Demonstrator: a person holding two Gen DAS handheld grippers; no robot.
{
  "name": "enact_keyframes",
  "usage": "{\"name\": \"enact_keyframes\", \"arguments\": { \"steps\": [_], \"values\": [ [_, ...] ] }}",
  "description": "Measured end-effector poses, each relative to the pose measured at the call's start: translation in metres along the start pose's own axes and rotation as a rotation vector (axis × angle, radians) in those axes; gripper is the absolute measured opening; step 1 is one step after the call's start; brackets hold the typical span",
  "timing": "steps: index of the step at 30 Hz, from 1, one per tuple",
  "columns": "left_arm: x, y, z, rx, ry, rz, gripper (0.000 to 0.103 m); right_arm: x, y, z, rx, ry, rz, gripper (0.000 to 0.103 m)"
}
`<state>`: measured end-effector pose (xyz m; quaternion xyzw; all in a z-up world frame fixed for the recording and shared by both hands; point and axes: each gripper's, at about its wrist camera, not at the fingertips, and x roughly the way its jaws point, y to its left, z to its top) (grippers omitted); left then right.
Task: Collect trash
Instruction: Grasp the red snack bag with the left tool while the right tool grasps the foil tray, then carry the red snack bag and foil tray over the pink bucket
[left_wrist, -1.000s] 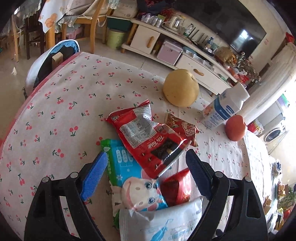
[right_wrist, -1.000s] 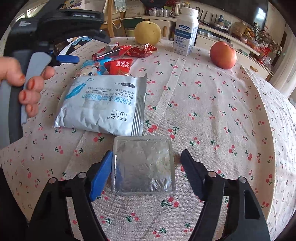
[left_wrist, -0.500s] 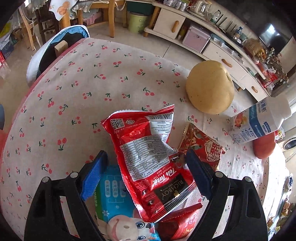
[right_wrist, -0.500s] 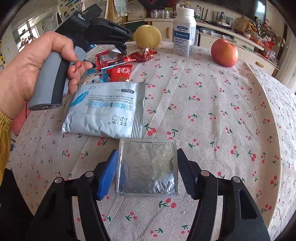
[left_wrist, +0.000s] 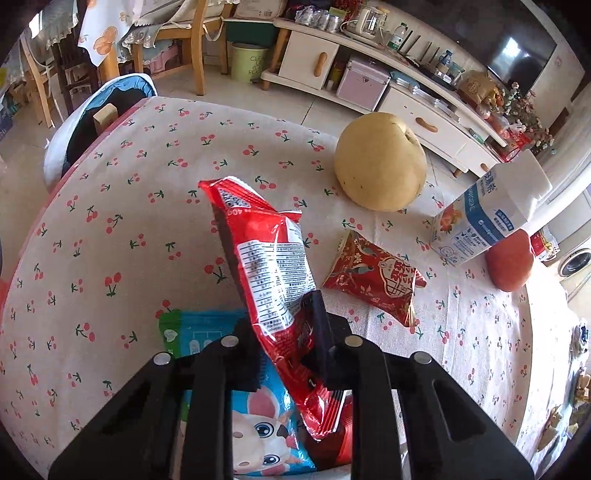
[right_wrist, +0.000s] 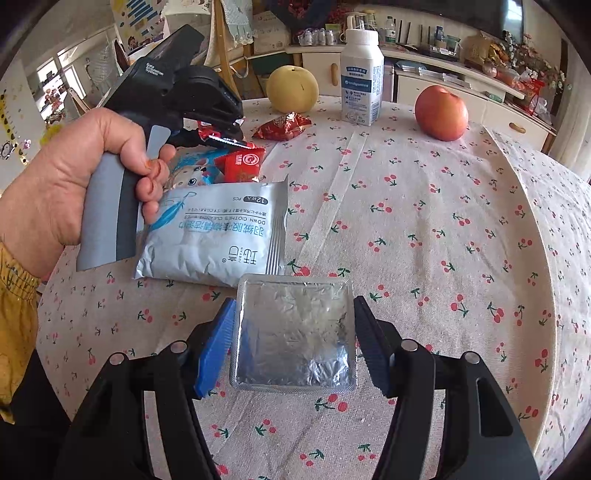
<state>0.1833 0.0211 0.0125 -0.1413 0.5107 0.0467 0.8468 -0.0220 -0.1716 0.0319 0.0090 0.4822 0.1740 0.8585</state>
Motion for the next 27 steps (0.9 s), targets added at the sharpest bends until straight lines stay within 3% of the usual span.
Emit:
{"name": "enact_keyframes", "arguments": {
  "steps": [4,15,27],
  "values": [
    [-0.016,0.006,-0.009,0.017,-0.032,-0.033,0.016,-0.001,-0.001,0.0,0.019,-0.005,0.024,0.064],
    [-0.083,0.047,-0.058,0.051,-0.117,-0.074,0.015,-0.009,-0.001,0.002,0.077,-0.05,0.154,0.064],
    [-0.142,0.096,-0.114,0.011,-0.201,-0.119,0.015,-0.01,0.006,-0.003,0.125,-0.079,0.288,0.064]
  ]
}}
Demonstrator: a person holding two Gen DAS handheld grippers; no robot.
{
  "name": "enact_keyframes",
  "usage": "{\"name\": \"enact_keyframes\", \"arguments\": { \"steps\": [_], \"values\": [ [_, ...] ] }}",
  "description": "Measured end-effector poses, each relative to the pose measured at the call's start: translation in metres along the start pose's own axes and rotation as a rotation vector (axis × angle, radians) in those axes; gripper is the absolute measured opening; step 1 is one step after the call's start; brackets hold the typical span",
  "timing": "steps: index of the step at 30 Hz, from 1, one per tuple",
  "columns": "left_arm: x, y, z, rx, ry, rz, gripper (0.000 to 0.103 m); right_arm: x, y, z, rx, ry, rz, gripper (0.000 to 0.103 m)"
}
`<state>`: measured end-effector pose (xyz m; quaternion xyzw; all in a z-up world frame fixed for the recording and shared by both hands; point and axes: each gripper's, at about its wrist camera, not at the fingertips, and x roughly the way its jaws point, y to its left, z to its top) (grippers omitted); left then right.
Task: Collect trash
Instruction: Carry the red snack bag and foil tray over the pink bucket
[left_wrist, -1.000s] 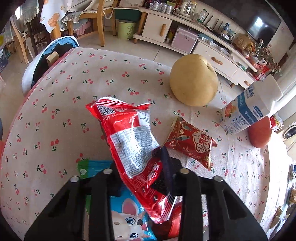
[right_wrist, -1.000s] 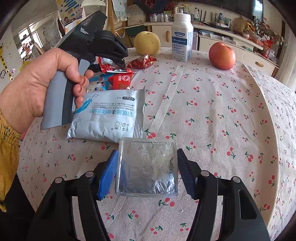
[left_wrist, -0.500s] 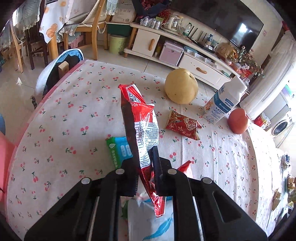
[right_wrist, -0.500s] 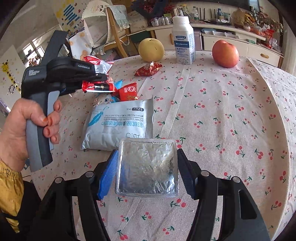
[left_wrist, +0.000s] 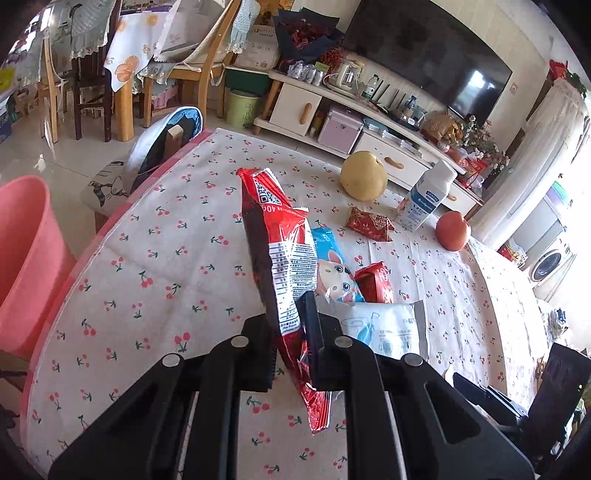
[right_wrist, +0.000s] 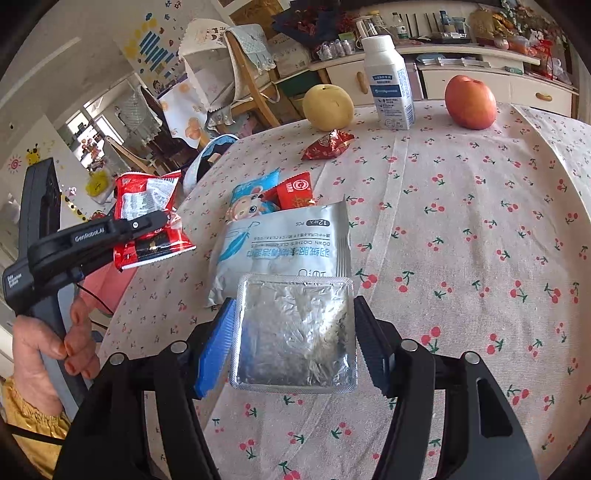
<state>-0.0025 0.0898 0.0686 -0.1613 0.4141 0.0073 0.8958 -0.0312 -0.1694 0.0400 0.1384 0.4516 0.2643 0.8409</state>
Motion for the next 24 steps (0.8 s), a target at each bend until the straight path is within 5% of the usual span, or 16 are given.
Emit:
{"name": "enact_keyframes", "arguments": {
  "steps": [9,24],
  "values": [
    [-0.023,0.03,-0.01,-0.029,-0.031,-0.003,0.015,-0.001,0.012,-0.001,0.001,-0.026,0.046,0.064],
    [-0.052,0.103,0.017,-0.107,-0.136,0.164,0.015,0.007,0.052,0.001,-0.043,-0.041,-0.016,0.064]
  ]
}}
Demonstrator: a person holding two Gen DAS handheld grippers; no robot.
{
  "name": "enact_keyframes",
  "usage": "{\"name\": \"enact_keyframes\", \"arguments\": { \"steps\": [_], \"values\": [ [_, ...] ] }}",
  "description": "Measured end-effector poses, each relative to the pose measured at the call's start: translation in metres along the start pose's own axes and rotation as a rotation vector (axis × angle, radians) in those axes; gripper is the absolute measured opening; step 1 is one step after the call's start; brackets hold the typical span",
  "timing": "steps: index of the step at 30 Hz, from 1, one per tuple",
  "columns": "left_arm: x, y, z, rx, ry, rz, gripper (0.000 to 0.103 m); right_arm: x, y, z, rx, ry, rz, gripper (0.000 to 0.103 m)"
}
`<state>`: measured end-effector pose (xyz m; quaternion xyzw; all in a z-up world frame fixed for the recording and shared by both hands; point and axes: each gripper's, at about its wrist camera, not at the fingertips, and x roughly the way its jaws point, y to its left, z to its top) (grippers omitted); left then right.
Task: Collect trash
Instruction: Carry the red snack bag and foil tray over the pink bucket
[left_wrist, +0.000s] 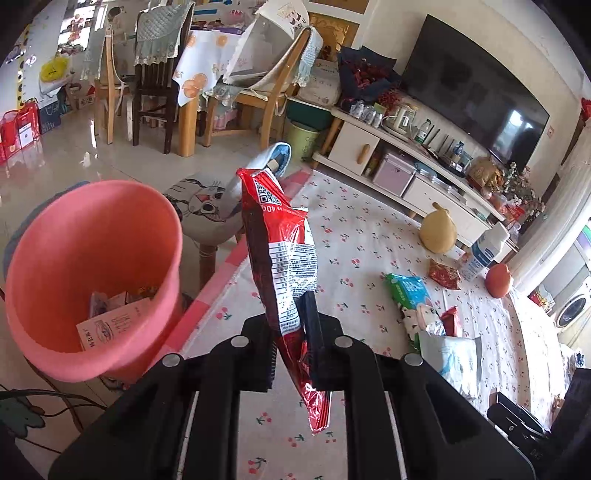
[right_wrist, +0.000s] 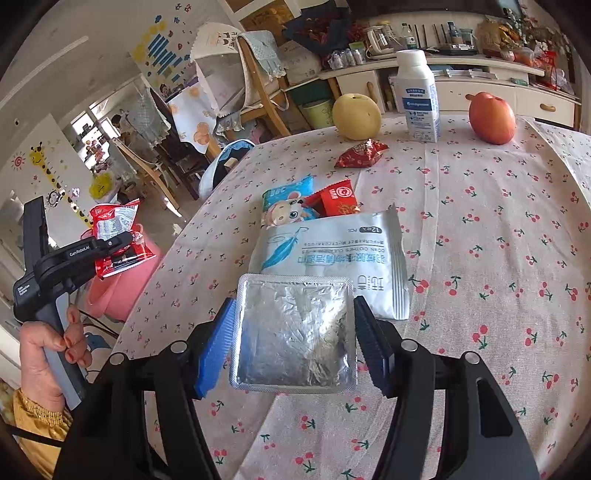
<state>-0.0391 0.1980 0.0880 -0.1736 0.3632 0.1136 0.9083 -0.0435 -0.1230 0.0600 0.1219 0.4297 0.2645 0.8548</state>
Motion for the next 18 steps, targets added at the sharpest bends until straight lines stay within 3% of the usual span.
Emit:
{"name": "enact_keyframes", "arguments": {
  "steps": [18],
  "values": [
    [-0.026,0.062,0.035,-0.023,-0.115,0.138,0.015,0.047,0.132,0.036,-0.14,0.009,0.135,0.064]
  ]
}}
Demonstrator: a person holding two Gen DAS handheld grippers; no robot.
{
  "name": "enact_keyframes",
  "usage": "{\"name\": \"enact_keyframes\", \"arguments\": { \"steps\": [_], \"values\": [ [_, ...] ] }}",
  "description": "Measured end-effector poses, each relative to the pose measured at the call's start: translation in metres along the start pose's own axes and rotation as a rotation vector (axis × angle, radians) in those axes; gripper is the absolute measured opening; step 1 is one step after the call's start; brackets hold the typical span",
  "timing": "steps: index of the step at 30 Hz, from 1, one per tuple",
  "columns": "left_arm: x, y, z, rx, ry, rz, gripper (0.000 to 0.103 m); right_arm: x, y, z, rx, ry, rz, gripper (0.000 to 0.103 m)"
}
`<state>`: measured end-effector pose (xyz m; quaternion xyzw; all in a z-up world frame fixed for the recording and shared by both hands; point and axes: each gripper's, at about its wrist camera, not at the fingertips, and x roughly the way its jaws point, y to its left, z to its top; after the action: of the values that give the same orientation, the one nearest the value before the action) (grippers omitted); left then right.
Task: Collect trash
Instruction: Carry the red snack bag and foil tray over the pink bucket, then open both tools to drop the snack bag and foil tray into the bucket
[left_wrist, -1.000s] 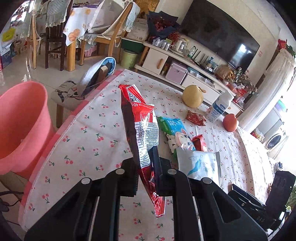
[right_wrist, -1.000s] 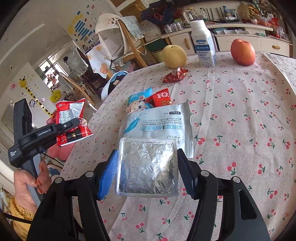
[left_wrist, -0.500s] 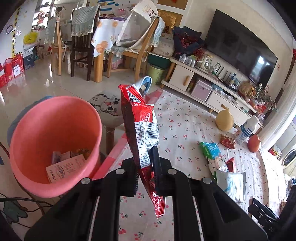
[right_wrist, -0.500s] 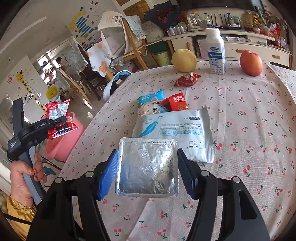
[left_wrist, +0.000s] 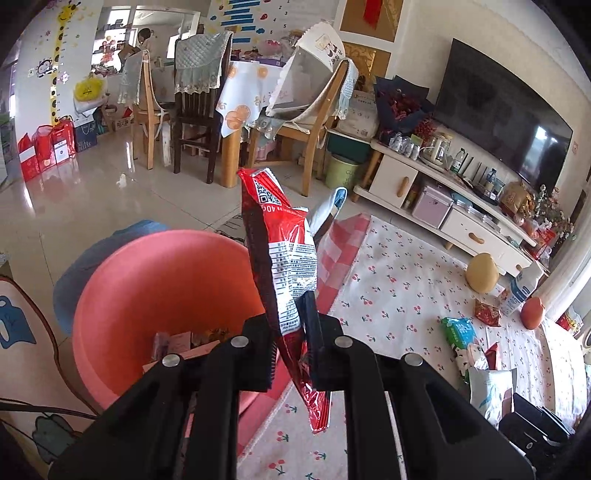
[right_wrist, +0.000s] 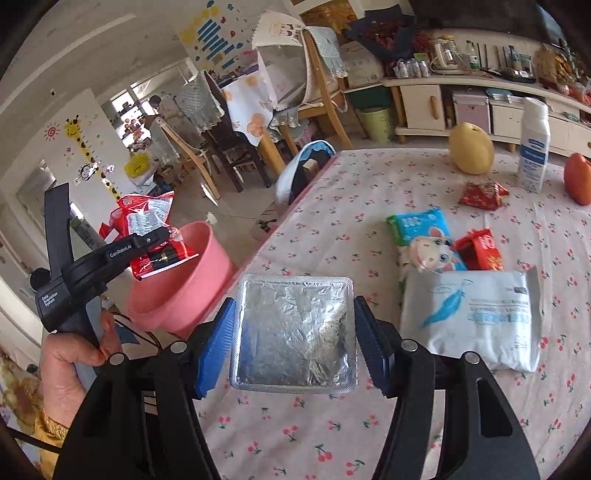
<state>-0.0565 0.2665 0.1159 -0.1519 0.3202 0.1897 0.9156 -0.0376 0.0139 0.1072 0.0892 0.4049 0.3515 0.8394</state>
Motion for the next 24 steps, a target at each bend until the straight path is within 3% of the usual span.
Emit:
{"name": "enact_keyframes", "arguments": {
  "steps": [13,24],
  "values": [
    [0.014,0.052,0.014,-0.086,0.026,0.07,0.015,0.073,0.1,0.048,-0.131,0.021,0.104,0.064],
    [0.029,0.095,0.015,-0.193,0.09,0.106,0.015,0.138,0.128,0.061,-0.124,0.093,0.15,0.064]
  ]
}}
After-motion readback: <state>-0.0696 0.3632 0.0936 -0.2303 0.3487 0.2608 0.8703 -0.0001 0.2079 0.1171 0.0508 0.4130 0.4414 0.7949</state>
